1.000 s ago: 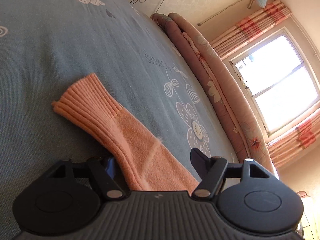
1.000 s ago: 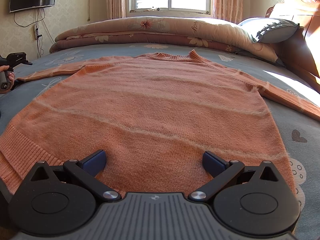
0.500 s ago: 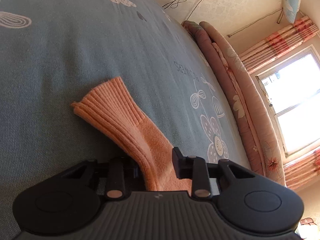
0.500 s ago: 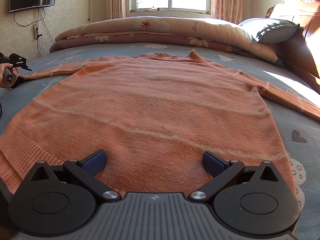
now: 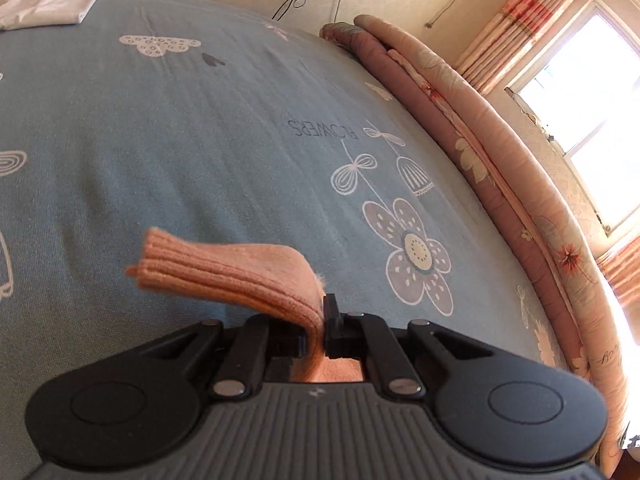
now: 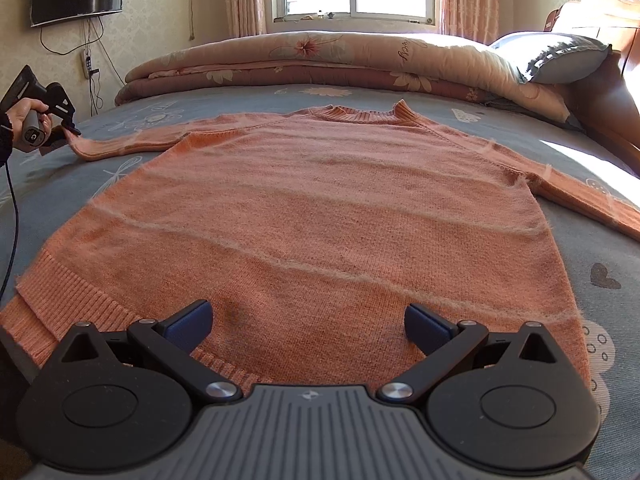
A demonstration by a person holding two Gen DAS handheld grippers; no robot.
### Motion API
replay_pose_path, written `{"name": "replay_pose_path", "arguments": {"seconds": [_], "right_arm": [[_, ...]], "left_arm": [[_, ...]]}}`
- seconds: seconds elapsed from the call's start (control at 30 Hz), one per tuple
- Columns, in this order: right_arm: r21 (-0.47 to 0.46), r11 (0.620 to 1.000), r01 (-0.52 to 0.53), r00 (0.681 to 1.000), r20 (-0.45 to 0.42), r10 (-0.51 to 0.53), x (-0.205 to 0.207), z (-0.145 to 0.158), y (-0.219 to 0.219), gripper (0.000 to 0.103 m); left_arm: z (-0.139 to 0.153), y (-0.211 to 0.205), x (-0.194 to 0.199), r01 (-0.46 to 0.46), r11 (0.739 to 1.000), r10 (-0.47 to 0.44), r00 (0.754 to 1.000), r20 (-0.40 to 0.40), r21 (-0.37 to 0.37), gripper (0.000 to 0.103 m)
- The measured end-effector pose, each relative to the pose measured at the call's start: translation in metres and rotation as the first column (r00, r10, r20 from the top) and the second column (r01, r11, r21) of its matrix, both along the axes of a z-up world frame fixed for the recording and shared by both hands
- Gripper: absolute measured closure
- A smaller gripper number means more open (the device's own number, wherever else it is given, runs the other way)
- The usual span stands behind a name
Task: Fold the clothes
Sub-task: 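Lift the pinched sleeve cuff with the left gripper up off the bed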
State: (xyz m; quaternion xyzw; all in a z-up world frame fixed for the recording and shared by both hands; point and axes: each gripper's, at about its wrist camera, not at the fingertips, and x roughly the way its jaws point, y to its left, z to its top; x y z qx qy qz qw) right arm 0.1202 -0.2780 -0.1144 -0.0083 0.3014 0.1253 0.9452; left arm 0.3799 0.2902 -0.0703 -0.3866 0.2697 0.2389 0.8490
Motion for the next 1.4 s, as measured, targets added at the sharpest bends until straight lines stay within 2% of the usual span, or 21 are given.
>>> {"name": "replay_pose_path", "arguments": {"seconds": [0.2,0.33,0.57,0.93,1.1,1.4], "right_arm": [[0.032,0.999,-0.003,1.000,0.029,0.002,-0.006,0.009,-0.004,0.000],[0.096,0.995,0.008,1.000,0.018,-0.010,-0.005,0.013,-0.015,0.000],[0.147,0.988,0.042,0.999,0.005,-0.043,-0.005,0.015,-0.024,0.000],[0.196,0.978,0.068,0.997,0.011,-0.071,-0.007,0.020,-0.037,0.000],[0.222,0.973,0.061,0.998,0.004,-0.063,-0.008,0.022,-0.041,0.000],[0.246,0.967,0.067,0.998,-0.002,-0.069,-0.009,0.024,-0.046,0.000]], "left_arm": [[0.050,-0.049,0.015,0.118,0.988,-0.119,0.993,0.004,0.101,0.098],[0.078,-0.081,0.026,0.187,0.975,-0.190,0.982,0.016,0.123,0.098],[0.121,-0.155,0.042,0.298,0.928,-0.304,0.953,-0.007,0.225,0.098],[0.154,-0.250,0.064,0.433,0.848,-0.443,0.896,-0.039,0.305,0.098],[0.161,-0.282,0.073,0.482,0.826,-0.497,0.867,-0.025,0.292,0.098],[0.165,-0.333,0.082,0.536,0.784,-0.556,0.831,-0.032,0.314,0.098]]}}
